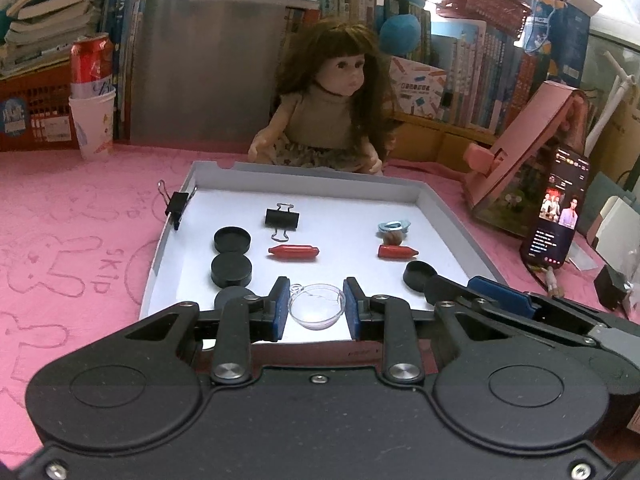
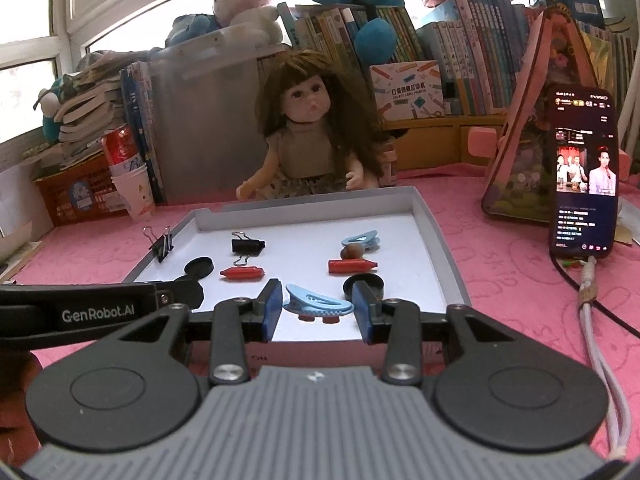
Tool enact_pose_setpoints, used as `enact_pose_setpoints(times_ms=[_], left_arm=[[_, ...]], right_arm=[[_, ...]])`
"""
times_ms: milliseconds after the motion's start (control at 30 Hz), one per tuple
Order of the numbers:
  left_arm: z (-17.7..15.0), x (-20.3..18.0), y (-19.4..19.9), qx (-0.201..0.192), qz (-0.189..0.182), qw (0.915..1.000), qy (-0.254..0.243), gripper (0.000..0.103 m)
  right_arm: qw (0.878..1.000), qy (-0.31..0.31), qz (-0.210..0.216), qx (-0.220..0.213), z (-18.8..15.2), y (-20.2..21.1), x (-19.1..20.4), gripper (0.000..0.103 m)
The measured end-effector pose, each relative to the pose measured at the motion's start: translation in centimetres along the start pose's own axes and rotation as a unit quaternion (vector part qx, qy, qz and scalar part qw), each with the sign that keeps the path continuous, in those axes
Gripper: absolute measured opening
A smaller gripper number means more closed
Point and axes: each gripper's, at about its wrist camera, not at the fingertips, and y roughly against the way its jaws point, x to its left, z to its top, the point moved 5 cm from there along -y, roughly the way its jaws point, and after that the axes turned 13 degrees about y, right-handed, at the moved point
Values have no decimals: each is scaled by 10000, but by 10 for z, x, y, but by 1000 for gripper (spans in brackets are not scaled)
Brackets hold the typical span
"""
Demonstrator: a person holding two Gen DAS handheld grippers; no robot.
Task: Organize rigid objects
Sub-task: 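Lower the dome and blue clip into the tray and open both grippers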
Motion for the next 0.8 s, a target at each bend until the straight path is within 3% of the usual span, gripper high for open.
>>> enact_pose_setpoints(times_ms=[800], left_arm=[[9, 2, -55, 326, 340, 9989, 80, 27]], right_arm=[[9983, -222, 113, 524, 2, -48, -10, 44]])
